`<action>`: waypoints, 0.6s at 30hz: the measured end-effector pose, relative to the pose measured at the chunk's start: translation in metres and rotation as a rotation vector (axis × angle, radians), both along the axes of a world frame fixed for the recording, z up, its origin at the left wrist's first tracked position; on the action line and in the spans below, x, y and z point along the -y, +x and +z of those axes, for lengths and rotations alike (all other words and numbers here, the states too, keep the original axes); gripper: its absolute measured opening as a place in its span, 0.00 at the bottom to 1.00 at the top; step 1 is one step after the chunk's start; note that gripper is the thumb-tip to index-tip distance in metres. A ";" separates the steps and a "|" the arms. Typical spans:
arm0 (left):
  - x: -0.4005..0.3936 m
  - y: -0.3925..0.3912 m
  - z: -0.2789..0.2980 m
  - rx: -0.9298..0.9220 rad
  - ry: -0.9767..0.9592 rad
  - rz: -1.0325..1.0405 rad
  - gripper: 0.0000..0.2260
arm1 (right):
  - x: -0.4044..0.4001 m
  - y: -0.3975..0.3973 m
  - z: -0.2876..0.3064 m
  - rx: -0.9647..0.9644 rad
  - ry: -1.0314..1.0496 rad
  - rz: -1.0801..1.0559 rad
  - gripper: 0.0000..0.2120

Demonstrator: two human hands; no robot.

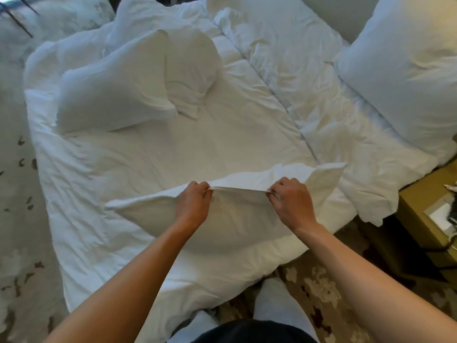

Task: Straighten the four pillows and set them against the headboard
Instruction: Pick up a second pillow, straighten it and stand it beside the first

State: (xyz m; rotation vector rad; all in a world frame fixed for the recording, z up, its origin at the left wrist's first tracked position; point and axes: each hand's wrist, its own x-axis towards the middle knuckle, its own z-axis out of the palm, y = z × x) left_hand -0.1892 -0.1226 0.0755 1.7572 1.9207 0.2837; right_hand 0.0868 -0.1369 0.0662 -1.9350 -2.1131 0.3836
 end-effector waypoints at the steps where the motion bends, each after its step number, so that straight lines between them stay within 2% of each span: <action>1: -0.004 0.000 0.002 -0.029 0.000 0.025 0.10 | -0.012 -0.002 0.001 -0.019 0.007 -0.006 0.07; 6: -0.016 0.010 0.001 -0.120 -0.040 0.129 0.11 | -0.056 -0.009 0.001 -0.203 0.002 -0.020 0.07; 11: -0.018 0.022 -0.001 -0.145 -0.065 0.191 0.10 | -0.061 0.000 0.002 -0.446 -0.221 -0.021 0.07; 13: -0.017 0.023 -0.001 -0.132 -0.069 0.198 0.10 | -0.059 0.003 0.002 -0.460 -0.246 -0.008 0.08; 18: -0.018 0.011 -0.004 -0.098 -0.151 0.183 0.08 | -0.059 0.003 0.002 -0.340 -0.168 0.012 0.08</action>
